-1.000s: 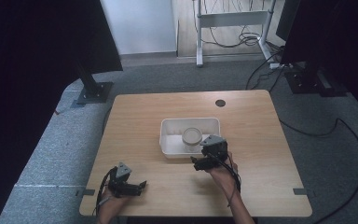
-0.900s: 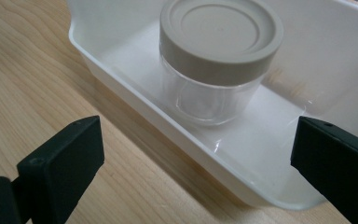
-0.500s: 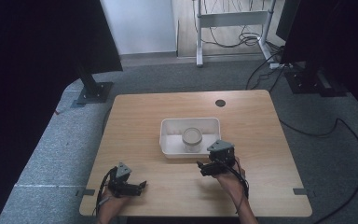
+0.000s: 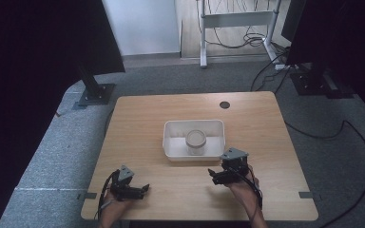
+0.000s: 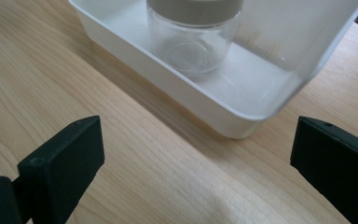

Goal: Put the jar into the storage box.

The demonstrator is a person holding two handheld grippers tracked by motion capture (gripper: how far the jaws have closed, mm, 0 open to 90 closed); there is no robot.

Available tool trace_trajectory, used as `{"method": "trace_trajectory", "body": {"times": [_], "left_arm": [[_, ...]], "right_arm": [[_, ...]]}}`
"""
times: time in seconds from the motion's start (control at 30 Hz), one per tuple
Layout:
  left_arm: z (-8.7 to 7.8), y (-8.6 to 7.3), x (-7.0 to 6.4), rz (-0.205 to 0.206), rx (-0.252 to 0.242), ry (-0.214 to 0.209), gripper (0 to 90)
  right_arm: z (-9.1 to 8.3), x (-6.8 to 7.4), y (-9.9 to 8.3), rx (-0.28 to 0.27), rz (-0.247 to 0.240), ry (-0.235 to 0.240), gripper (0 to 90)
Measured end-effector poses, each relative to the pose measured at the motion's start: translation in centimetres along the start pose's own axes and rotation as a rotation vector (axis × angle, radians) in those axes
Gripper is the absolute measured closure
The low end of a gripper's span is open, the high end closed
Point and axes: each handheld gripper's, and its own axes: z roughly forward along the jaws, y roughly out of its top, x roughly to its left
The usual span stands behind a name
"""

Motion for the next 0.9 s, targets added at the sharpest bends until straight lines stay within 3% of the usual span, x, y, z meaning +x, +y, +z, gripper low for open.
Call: {"method": "trace_trajectory", "body": {"times": [0.27,0.9], "left_arm": [[0.0,0.0,0.0,0.0,-0.001,0.0,0.5],[0.0,0.0,0.0,-0.004,0.001,0.003,0.5]], "right_arm": [[-1.0,-0.5,-1.6,0.009,0.007,-0.023,2.3],[-2.3,-1.3,-5.7,0.018,0.075,-0.068,2.2]]}}
